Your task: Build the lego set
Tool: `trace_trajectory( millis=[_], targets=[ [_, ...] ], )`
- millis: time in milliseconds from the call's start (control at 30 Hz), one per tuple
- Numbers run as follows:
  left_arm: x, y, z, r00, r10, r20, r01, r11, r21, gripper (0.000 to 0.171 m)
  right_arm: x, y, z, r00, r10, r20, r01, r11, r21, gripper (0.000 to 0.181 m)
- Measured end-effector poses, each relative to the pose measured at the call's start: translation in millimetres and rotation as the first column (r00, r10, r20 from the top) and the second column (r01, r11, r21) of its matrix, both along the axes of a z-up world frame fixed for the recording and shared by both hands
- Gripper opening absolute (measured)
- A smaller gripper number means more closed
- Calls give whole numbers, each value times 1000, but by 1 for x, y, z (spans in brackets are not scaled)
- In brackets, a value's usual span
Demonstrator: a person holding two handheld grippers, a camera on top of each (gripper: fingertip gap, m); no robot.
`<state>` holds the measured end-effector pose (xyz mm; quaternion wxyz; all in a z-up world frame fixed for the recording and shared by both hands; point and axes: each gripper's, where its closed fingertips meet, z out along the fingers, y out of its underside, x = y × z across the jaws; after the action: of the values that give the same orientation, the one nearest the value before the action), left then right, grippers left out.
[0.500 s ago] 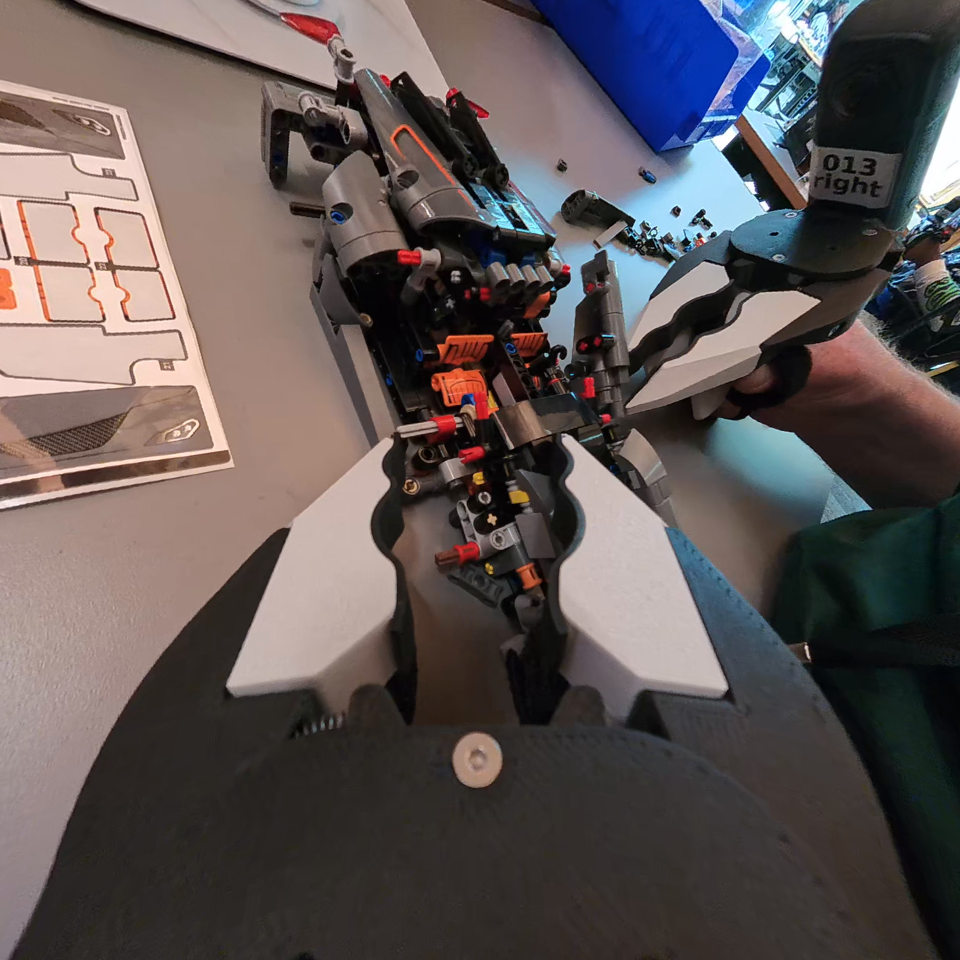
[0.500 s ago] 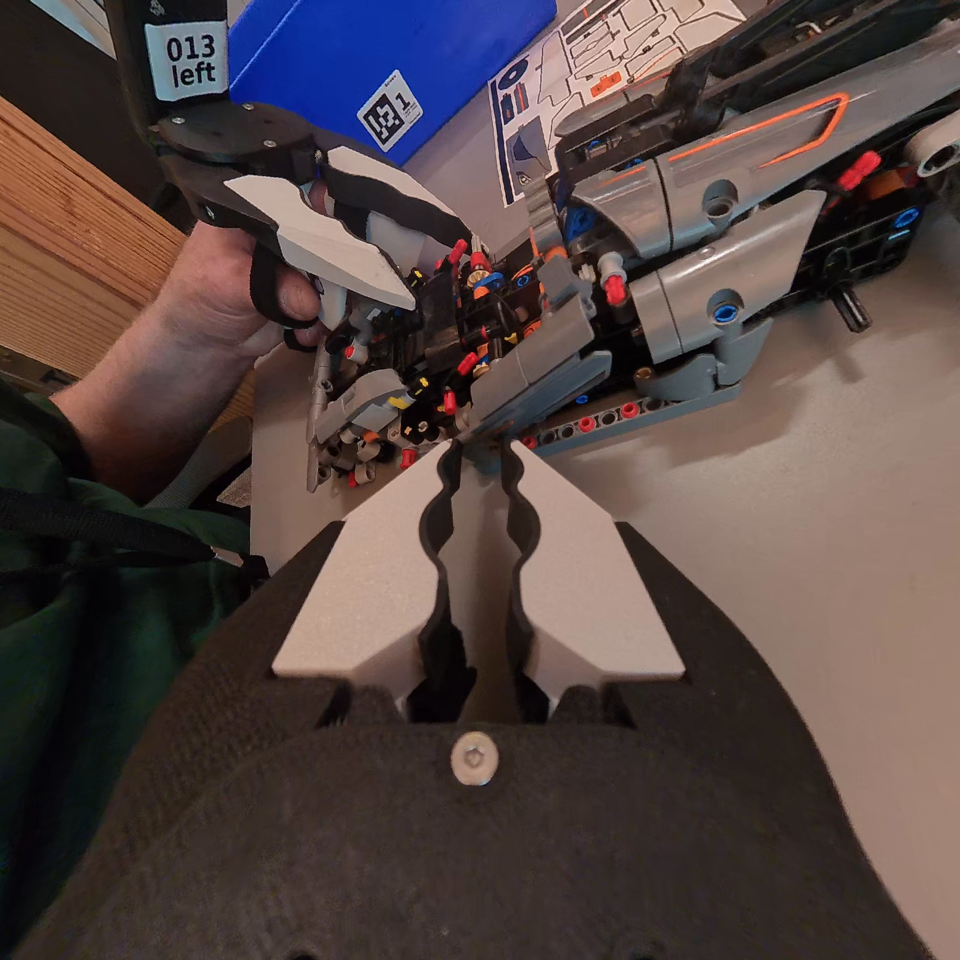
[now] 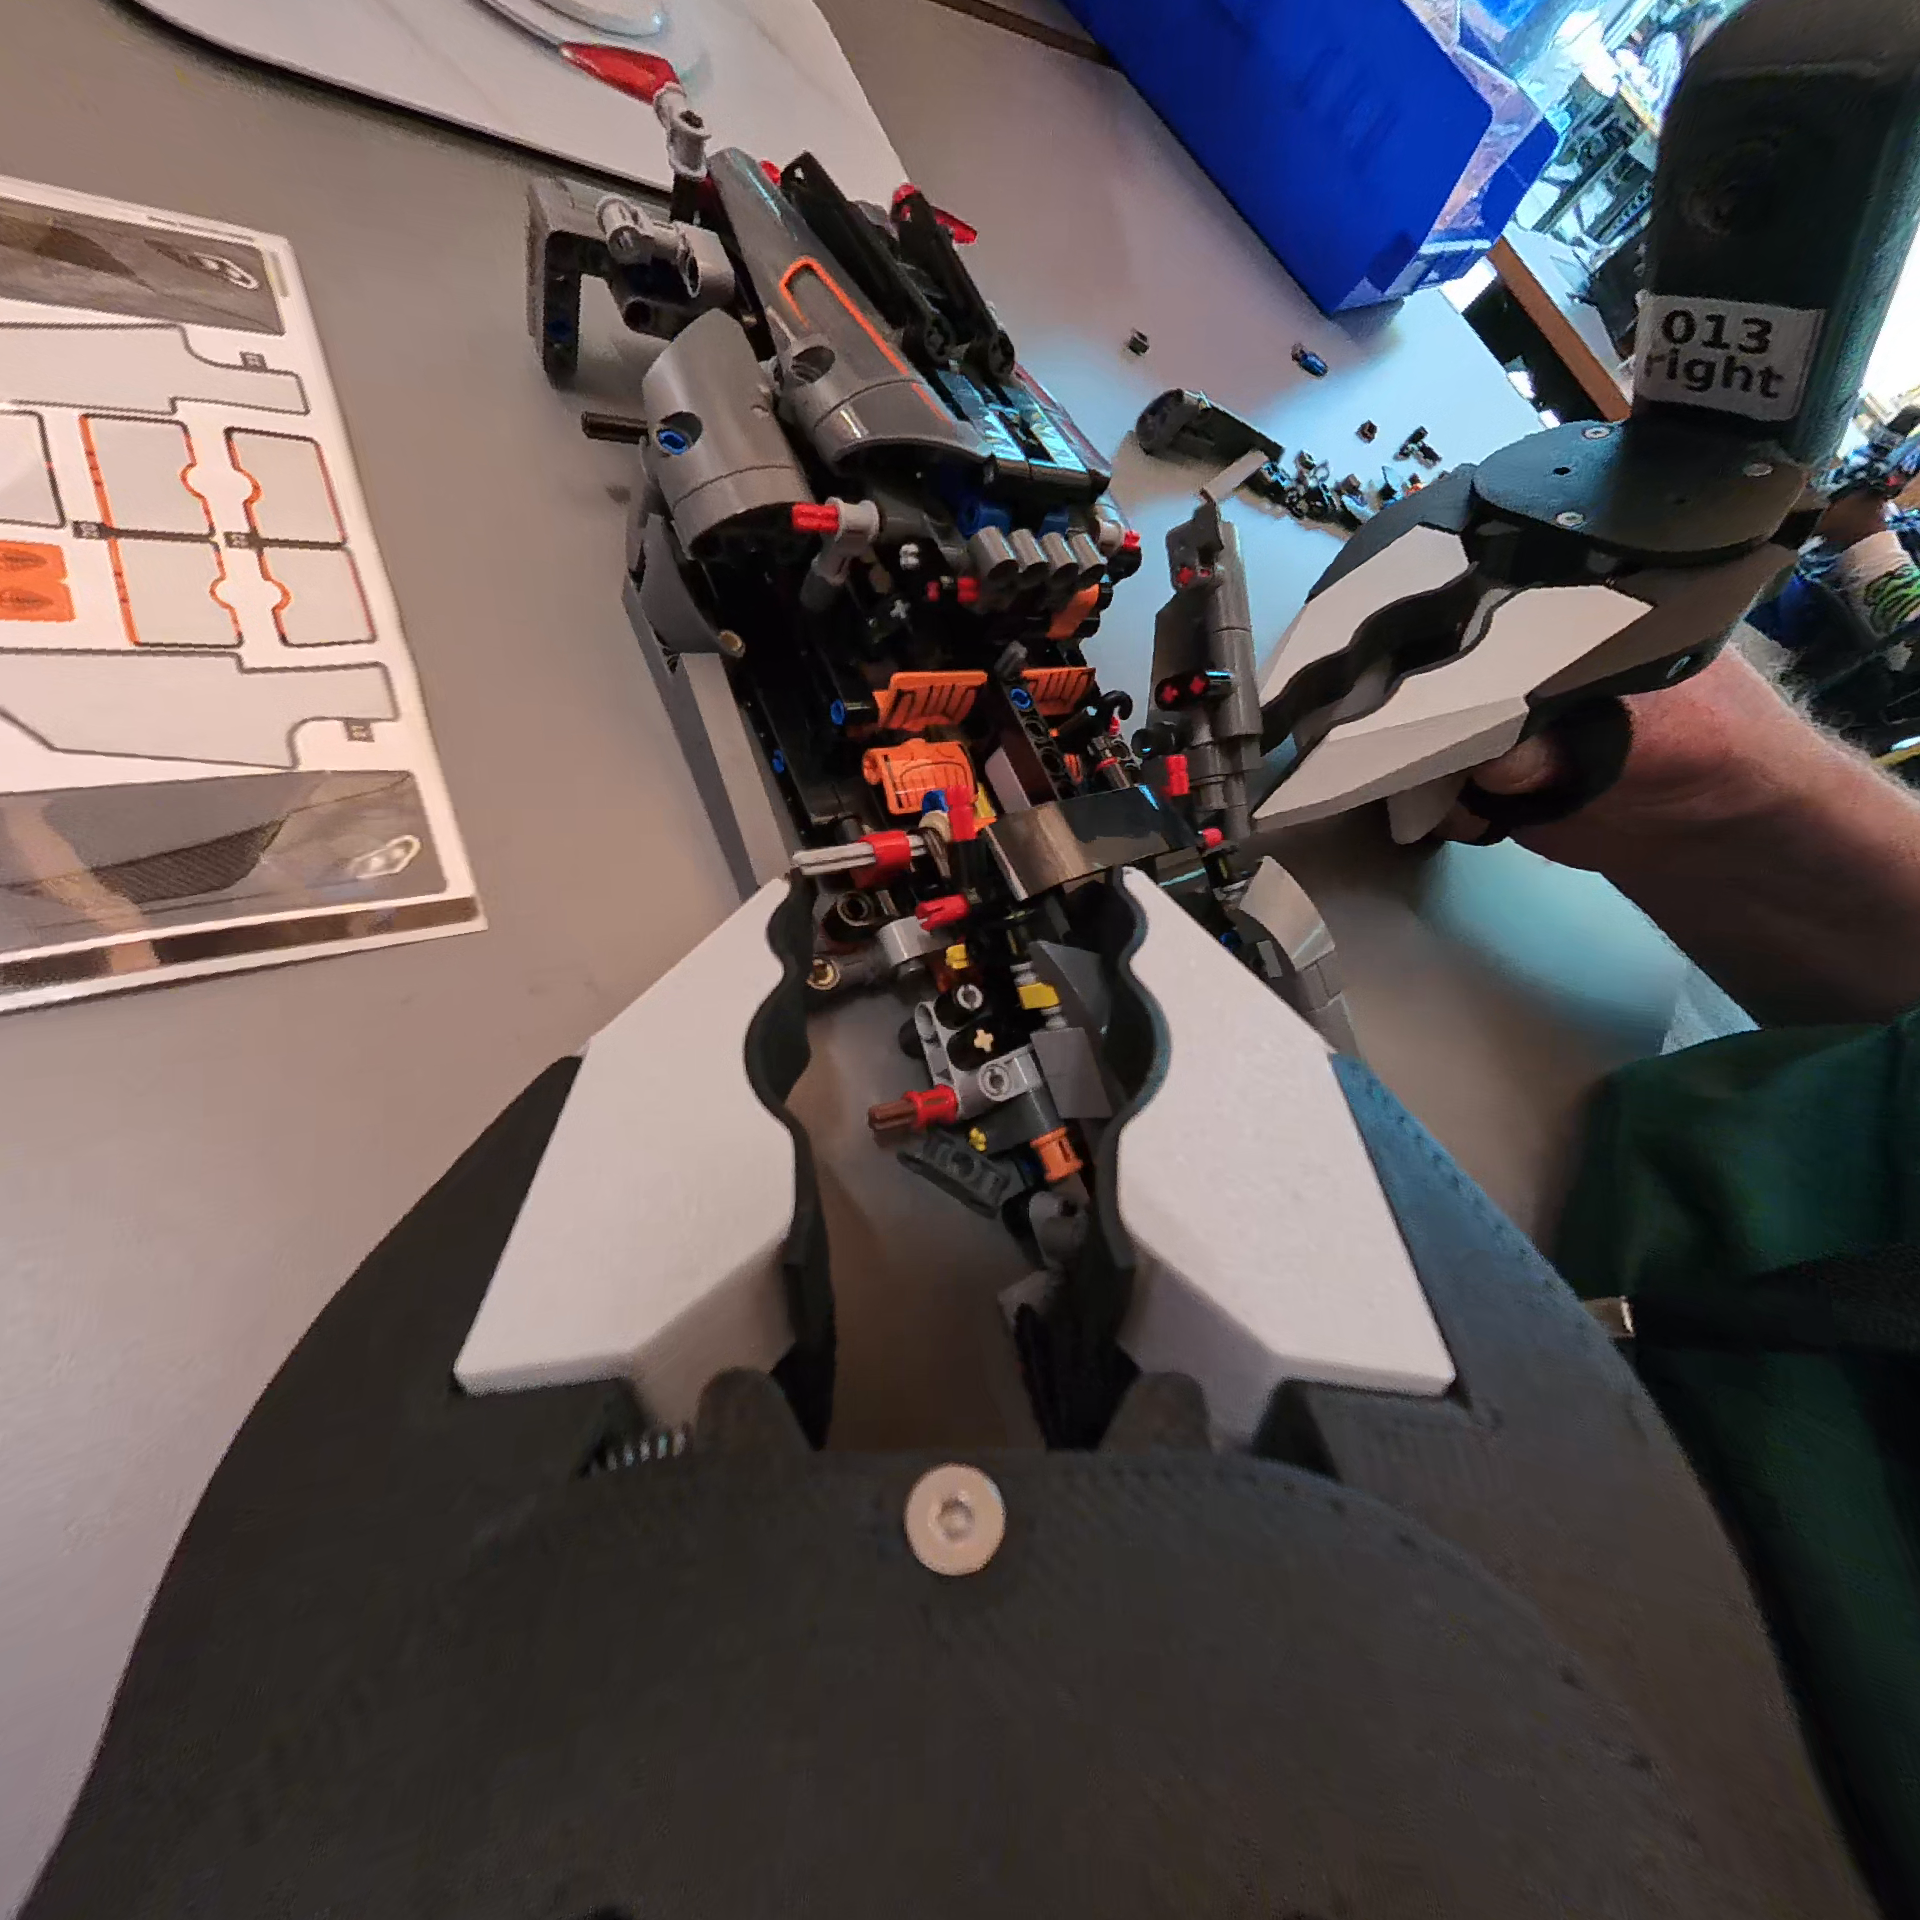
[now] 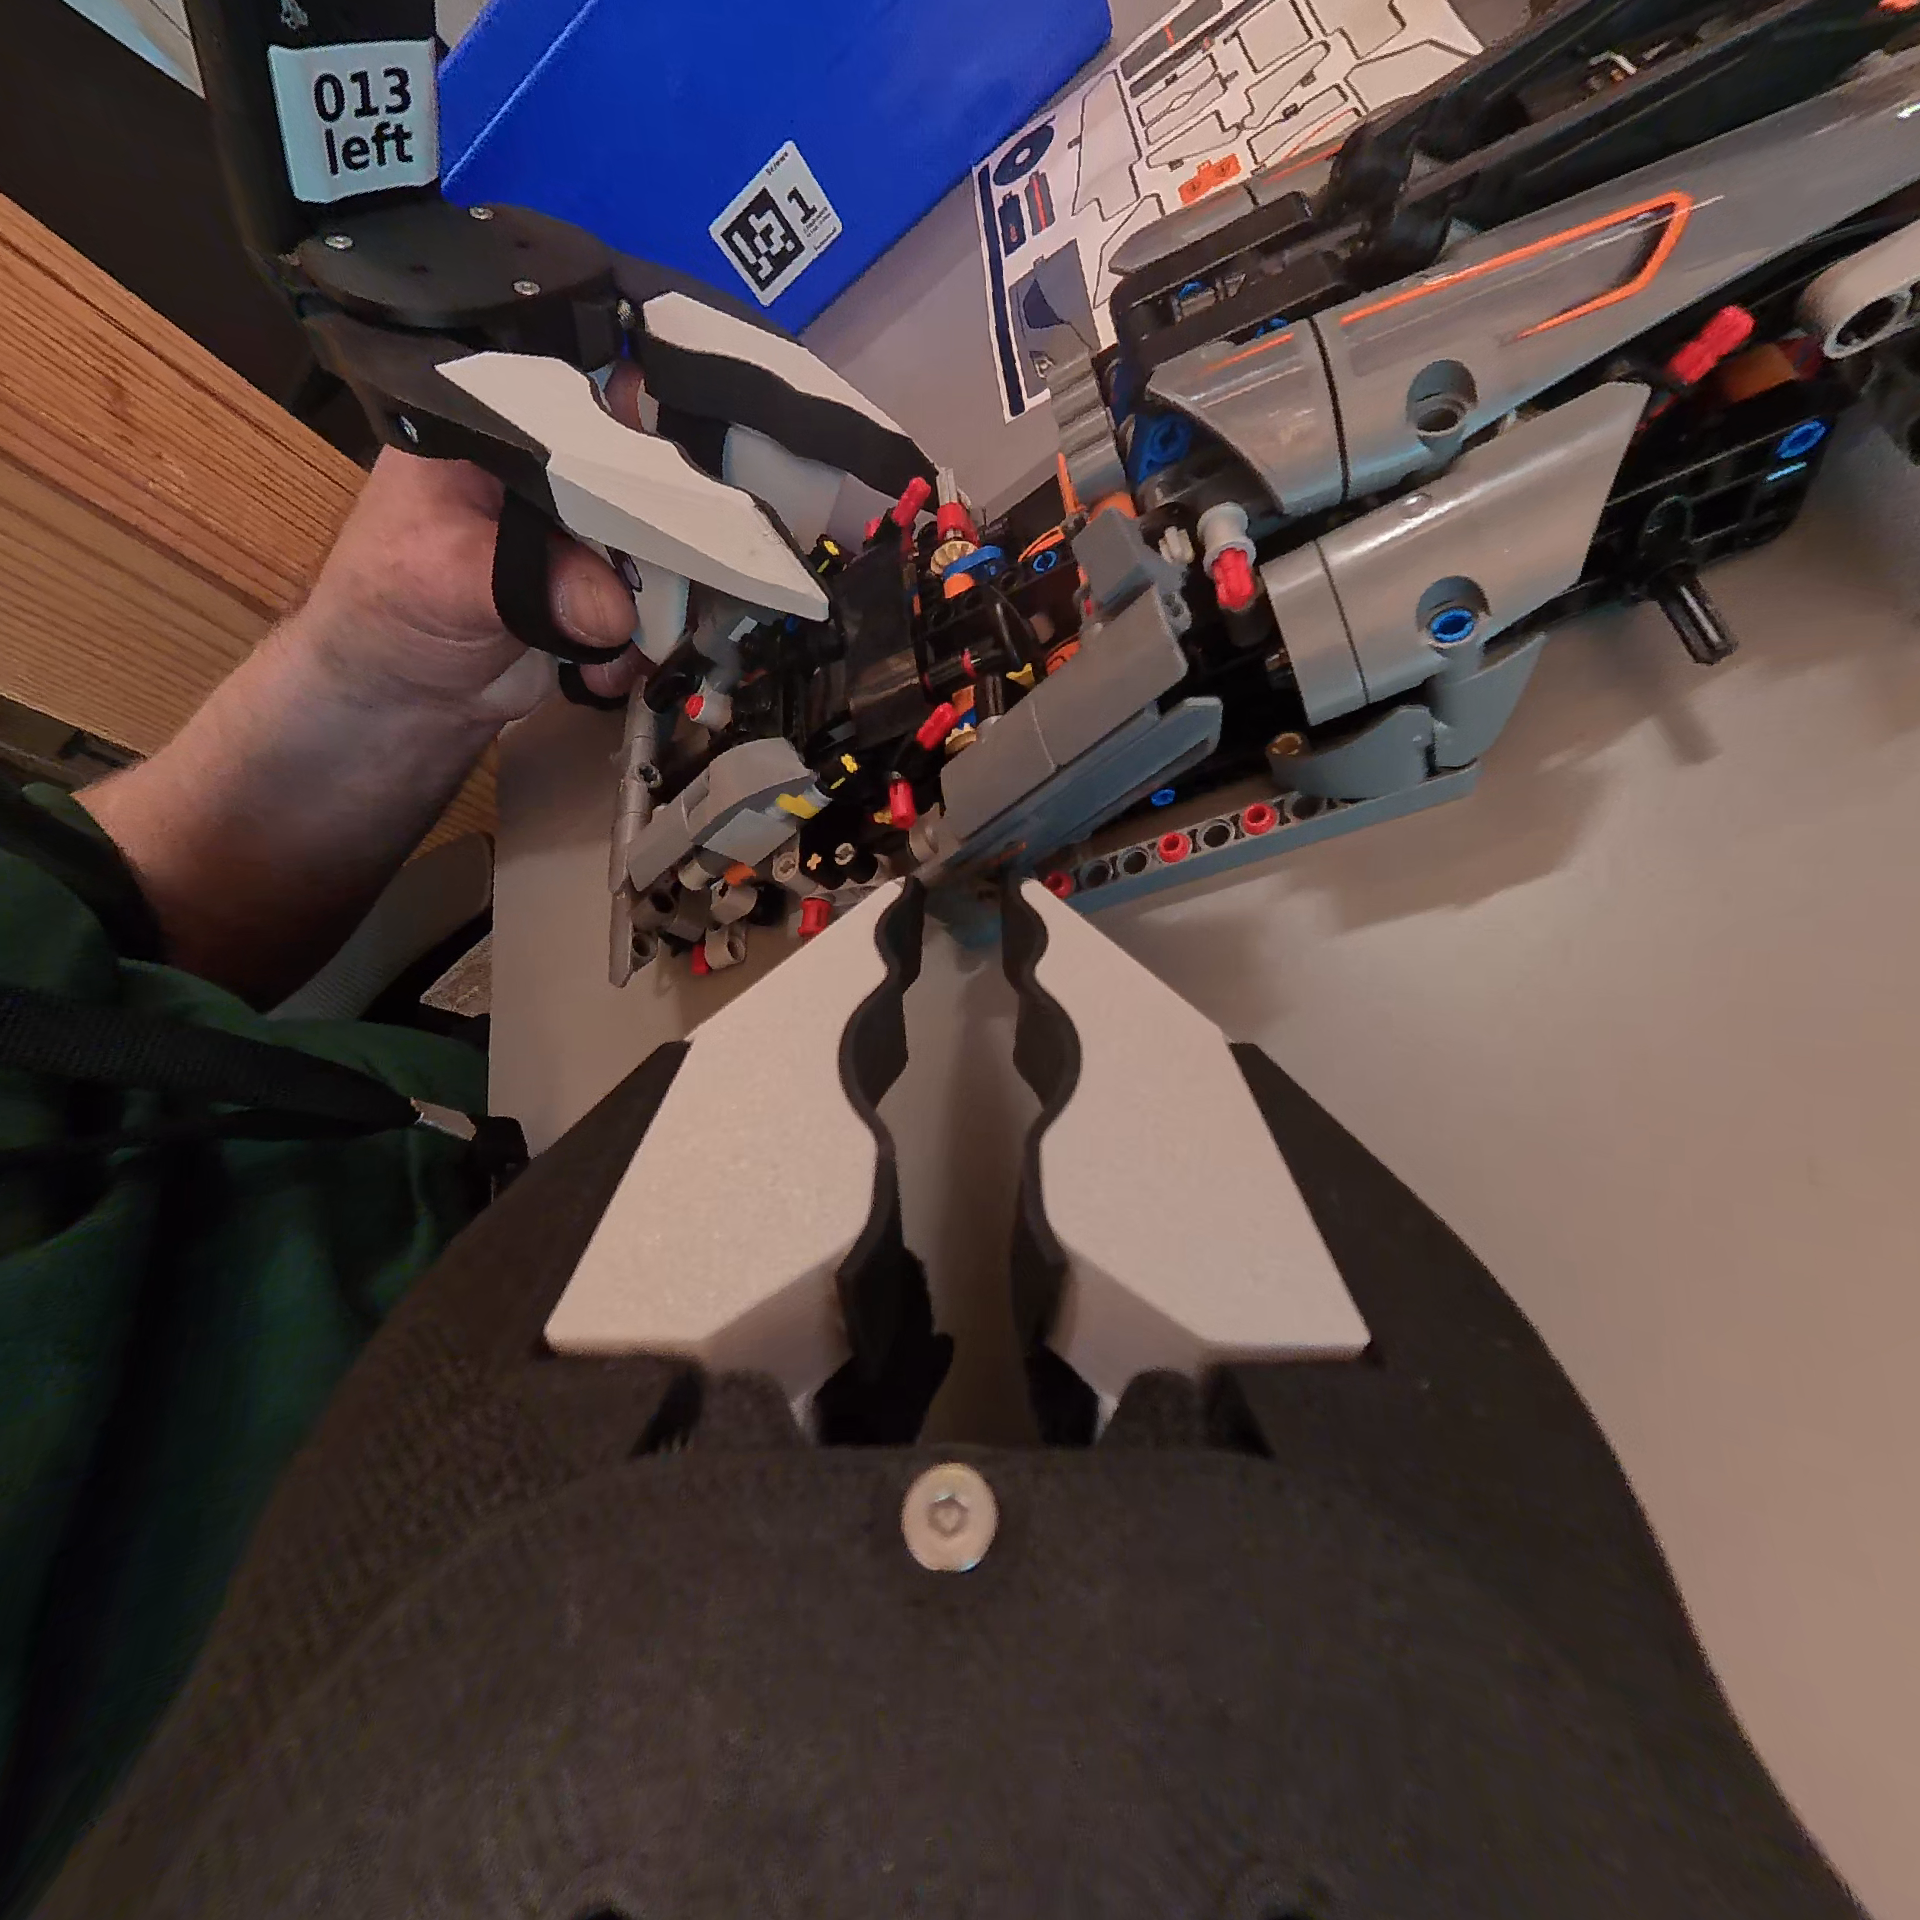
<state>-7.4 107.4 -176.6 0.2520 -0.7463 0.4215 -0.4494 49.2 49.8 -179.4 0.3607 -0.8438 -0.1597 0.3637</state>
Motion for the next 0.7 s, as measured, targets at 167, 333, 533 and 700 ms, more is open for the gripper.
trace_trajectory(
  millis=[167, 333, 533, 700],
  targets=[
    [-3, 5, 4, 999, 46, 7, -46, 997, 57, 53, 0, 1, 0, 1000, -4, -5, 4, 1000, -1, 13],
    [-3, 5, 5, 999, 54, 9, -54, 995, 85, 53, 0, 2, 0, 1000, -4, -6, 4, 1000, -3, 13],
    [-2, 4, 5, 999, 53, -1, -53, 992, 111, 54, -1, 2, 0, 1000, -2, 2, 2, 1000, 3, 13],
    [-2, 3, 4, 998, 55, -11, -53, 991, 125, 55, -1, 2, 1, 1000, 2, 8, -2, 1000, 6, 12]
  ],
)
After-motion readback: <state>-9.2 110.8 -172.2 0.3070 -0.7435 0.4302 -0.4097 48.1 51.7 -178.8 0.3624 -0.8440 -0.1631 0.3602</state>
